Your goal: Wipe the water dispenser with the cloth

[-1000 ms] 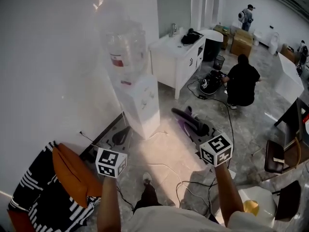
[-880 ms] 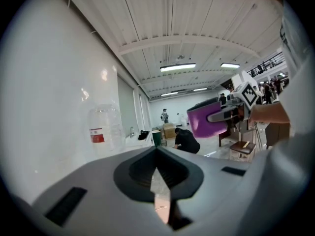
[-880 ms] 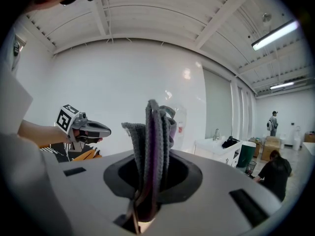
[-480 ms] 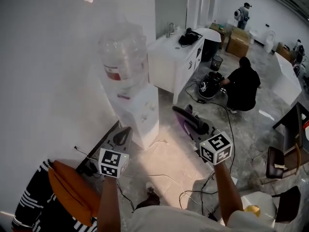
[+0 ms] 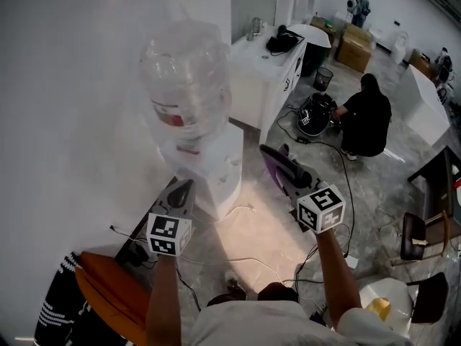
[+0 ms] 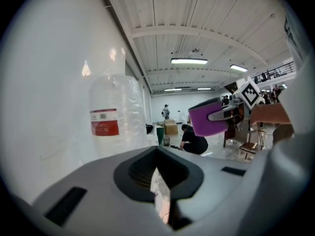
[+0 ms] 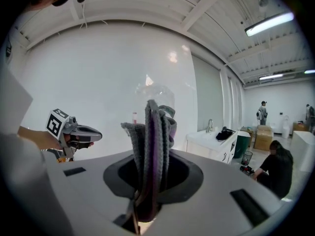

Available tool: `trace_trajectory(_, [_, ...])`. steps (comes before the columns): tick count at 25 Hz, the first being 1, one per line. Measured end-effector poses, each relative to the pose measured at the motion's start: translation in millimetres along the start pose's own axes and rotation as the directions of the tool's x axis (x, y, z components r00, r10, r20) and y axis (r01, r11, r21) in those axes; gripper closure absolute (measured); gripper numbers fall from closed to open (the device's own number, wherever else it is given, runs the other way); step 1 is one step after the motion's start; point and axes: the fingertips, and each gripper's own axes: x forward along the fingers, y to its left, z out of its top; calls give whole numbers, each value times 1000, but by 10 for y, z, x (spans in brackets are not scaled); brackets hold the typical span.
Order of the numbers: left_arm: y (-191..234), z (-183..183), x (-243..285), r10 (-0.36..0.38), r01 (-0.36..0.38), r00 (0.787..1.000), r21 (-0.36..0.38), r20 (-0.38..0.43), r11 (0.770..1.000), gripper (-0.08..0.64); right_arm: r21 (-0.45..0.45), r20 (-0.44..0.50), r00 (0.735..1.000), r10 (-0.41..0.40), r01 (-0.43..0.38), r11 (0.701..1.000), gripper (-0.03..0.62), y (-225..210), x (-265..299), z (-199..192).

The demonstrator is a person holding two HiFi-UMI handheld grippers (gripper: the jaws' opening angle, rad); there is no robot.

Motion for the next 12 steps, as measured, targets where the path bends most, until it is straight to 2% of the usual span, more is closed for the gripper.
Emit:
trace_trajectory(6, [174,-213,270,-6,4,999,-41,-39,999,552,42,-69,998,-15,18,999,517,-287,476,-247])
trace_trajectory(12, [266,-469,720,21,-32,995,-107,-98,994,552,77,-123,992,22,-13,997,517,-763,1078,-502])
